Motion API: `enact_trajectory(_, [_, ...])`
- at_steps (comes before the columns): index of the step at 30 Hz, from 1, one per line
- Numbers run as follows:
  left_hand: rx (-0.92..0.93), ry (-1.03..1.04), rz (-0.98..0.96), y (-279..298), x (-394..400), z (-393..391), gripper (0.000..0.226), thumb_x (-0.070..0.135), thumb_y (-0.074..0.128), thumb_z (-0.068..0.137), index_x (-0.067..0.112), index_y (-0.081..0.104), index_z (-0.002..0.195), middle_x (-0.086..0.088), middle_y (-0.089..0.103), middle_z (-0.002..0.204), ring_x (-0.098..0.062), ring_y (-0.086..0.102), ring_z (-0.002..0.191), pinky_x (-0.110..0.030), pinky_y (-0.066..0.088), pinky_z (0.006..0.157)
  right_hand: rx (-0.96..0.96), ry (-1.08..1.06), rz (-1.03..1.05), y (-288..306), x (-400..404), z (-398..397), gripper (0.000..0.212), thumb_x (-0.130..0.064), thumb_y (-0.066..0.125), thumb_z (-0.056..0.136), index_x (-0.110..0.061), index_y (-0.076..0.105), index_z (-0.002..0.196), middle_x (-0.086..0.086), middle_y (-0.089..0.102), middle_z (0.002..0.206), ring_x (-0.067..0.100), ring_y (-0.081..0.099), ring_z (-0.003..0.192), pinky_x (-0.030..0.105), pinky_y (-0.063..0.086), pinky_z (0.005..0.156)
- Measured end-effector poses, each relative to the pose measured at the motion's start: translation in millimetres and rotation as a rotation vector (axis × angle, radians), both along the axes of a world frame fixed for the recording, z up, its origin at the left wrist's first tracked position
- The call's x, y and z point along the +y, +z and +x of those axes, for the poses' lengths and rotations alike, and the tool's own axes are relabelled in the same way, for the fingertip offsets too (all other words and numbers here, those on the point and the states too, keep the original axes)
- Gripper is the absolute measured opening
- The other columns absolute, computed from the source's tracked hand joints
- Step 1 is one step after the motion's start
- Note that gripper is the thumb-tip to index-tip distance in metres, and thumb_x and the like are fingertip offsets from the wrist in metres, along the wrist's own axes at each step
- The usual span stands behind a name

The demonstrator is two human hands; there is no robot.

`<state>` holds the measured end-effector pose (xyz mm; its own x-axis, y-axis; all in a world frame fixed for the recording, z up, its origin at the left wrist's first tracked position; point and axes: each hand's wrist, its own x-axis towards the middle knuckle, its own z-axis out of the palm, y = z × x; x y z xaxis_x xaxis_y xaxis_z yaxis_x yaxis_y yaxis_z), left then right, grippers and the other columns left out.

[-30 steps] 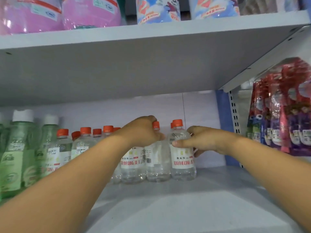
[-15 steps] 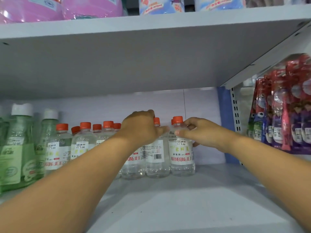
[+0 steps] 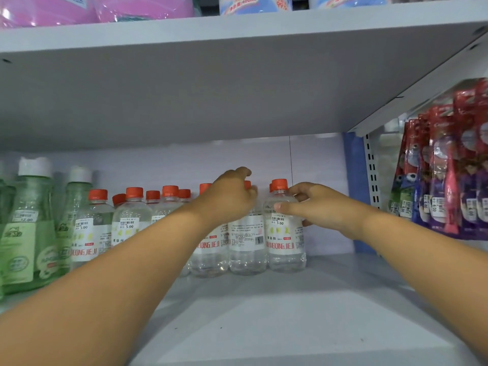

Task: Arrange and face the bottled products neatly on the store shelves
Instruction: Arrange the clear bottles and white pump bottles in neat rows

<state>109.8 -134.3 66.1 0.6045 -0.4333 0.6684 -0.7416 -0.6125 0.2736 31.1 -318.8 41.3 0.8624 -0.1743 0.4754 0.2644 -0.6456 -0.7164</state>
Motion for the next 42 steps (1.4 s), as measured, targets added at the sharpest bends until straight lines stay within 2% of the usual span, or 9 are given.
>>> enact_trajectory(4, [0.04,-0.016,-0.027,7.1,5.0,2.3,0.039,0.023,0.051,0.103,0.021,0.053,0.142,-0.003,0.056,0.138,-0.016,0.056,0.098,-0.023,0.043,0.079,0.023,0.017,0.011,-0.9,-2.1,0.5,0.043,-0.035,0.076,0.089,-0.028,0.053,0.124,0.0,0.066,0.109,0.009,0.07,0.088,0.017,0.055,0.06])
enact_trajectory(9, [-0.001,0.044,-0.118,3.6,-1.4,5.9,0.042,0.044,0.067,0.093,0.024,0.059,0.129,0.003,0.062,0.114,-0.012,0.061,0.081,-0.026,0.05,0.073,0.05,0.047,0.029,0.8,-4.0,1.2,0.047,-0.029,0.071,0.093,-0.021,0.054,0.137,-0.002,0.069,0.112,0.01,0.07,0.094,0.02,0.056,0.068])
enact_trajectory(15, [-0.004,-0.023,-0.051,3.3,7.6,4.0,0.046,0.023,0.05,0.102,0.022,0.046,0.148,-0.002,0.052,0.146,-0.016,0.056,0.103,-0.022,0.041,0.082,0.023,0.058,0.037,-3.6,-1.5,0.4,0.043,-0.035,0.073,0.091,-0.031,0.051,0.127,-0.008,0.066,0.108,0.004,0.068,0.09,0.018,0.054,0.066])
enact_trajectory(19, [-0.016,-0.002,-0.063,5.7,4.2,4.6,0.036,0.027,0.056,0.101,0.022,0.057,0.137,-0.002,0.058,0.135,-0.014,0.053,0.096,-0.021,0.04,0.079,0.044,0.05,0.034,-1.1,-3.2,0.6,0.048,-0.03,0.073,0.092,-0.024,0.056,0.136,-0.005,0.07,0.113,0.01,0.071,0.095,0.023,0.057,0.073])
enact_trajectory(23, [-0.028,-0.016,-0.094,1.2,1.5,4.4,0.043,0.032,0.058,0.1,0.021,0.054,0.141,-0.001,0.058,0.134,-0.013,0.054,0.092,-0.014,0.039,0.062,0.047,0.073,0.048,-2.5,-2.7,-0.1,0.039,-0.029,0.07,0.094,-0.024,0.059,0.131,-0.009,0.072,0.108,0.006,0.071,0.094,0.023,0.057,0.074])
enact_trajectory(26, [-0.027,-0.034,-0.047,2.6,6.6,5.3,0.041,0.028,0.057,0.1,0.023,0.055,0.14,0.0,0.057,0.136,-0.013,0.054,0.096,-0.017,0.04,0.073,0.047,0.059,0.052,-3.8,-2.7,1.5,0.041,-0.033,0.072,0.092,-0.026,0.056,0.129,-0.008,0.071,0.109,0.008,0.07,0.096,0.027,0.057,0.08])
enact_trajectory(29, [-0.014,-0.031,-0.037,6.3,8.2,5.4,0.038,0.032,0.063,0.098,0.023,0.058,0.135,0.005,0.057,0.12,-0.013,0.054,0.095,-0.013,0.037,0.065,0.047,0.049,0.038,-3.5,-2.8,1.2,0.045,-0.03,0.072,0.092,-0.023,0.057,0.134,-0.008,0.071,0.109,0.008,0.07,0.097,0.027,0.058,0.079])
enact_trajectory(32, [-0.034,0.0,-0.047,4.5,5.6,6.4,0.038,0.036,0.065,0.096,0.023,0.06,0.131,0.006,0.056,0.114,-0.013,0.053,0.094,-0.019,0.039,0.073,0.046,0.046,0.027,-3.7,-2.4,0.9,0.045,-0.03,0.072,0.093,-0.023,0.057,0.135,-0.008,0.072,0.108,0.008,0.07,0.096,0.026,0.058,0.077])
enact_trajectory(42, [-0.056,-0.014,-0.14,-3.6,2.4,6.6,0.036,0.039,0.07,0.092,0.018,0.065,0.12,0.0,0.064,0.11,-0.014,0.057,0.086,-0.016,0.039,0.062,0.041,0.042,0.027,-5.6,-3.0,0.2,0.033,-0.032,0.071,0.093,-0.032,0.05,0.119,-0.011,0.066,0.1,0.004,0.068,0.085,0.021,0.058,0.068])
